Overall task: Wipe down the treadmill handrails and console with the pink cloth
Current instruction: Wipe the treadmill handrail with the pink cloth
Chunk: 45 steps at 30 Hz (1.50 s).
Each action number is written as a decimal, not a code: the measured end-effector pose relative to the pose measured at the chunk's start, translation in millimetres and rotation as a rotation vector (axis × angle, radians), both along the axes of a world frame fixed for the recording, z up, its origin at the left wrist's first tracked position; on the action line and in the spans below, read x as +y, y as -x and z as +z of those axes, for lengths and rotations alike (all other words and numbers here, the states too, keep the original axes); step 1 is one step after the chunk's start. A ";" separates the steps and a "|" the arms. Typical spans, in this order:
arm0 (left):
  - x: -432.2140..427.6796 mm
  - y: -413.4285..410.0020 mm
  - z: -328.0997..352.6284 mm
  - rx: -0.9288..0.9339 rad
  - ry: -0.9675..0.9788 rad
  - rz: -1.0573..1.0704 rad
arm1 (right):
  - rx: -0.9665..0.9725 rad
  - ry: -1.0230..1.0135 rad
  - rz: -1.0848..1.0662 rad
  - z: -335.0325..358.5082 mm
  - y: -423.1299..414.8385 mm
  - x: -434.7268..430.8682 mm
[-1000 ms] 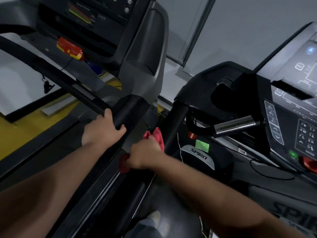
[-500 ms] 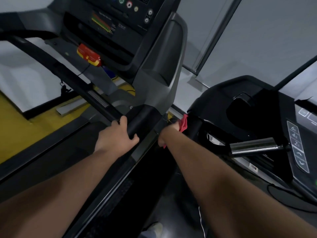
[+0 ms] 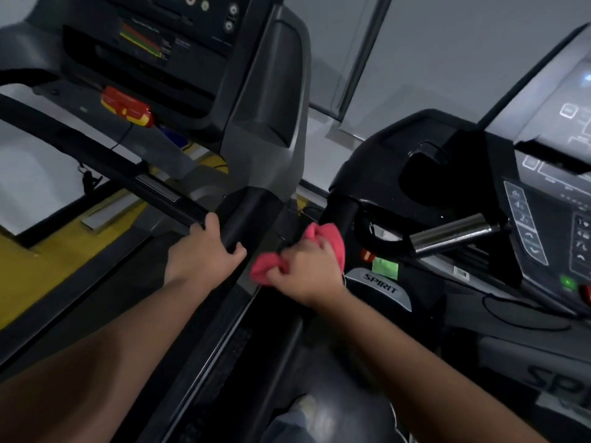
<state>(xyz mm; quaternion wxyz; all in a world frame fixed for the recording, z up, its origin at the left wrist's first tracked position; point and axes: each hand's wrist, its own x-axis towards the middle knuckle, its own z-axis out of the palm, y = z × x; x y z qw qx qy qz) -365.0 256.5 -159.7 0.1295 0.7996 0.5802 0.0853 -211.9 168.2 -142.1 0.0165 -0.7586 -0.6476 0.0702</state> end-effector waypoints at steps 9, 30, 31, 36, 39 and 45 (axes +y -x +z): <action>1.1 -0.1 -0.2 -0.002 0.019 -0.005 | 0.667 -0.647 -0.526 -22.9 -39.3 12.1; -12.0 11.8 1.5 -0.131 0.074 0.035 | 0.994 -0.253 -0.982 -15.9 24.3 -29.8; -13.8 12.2 1.8 -0.129 0.074 0.034 | 1.051 -0.255 -1.022 -15.5 11.1 -18.5; -12.7 8.7 4.2 -0.200 0.084 0.108 | 1.336 -0.344 -1.122 -10.8 -29.0 0.5; -13.0 -1.9 5.9 -0.314 -0.155 -0.031 | 1.576 -0.367 -1.033 -21.1 -47.1 1.6; -50.5 -71.1 6.1 -0.426 0.009 -0.265 | 1.954 -0.429 -0.821 -28.1 -51.3 -5.9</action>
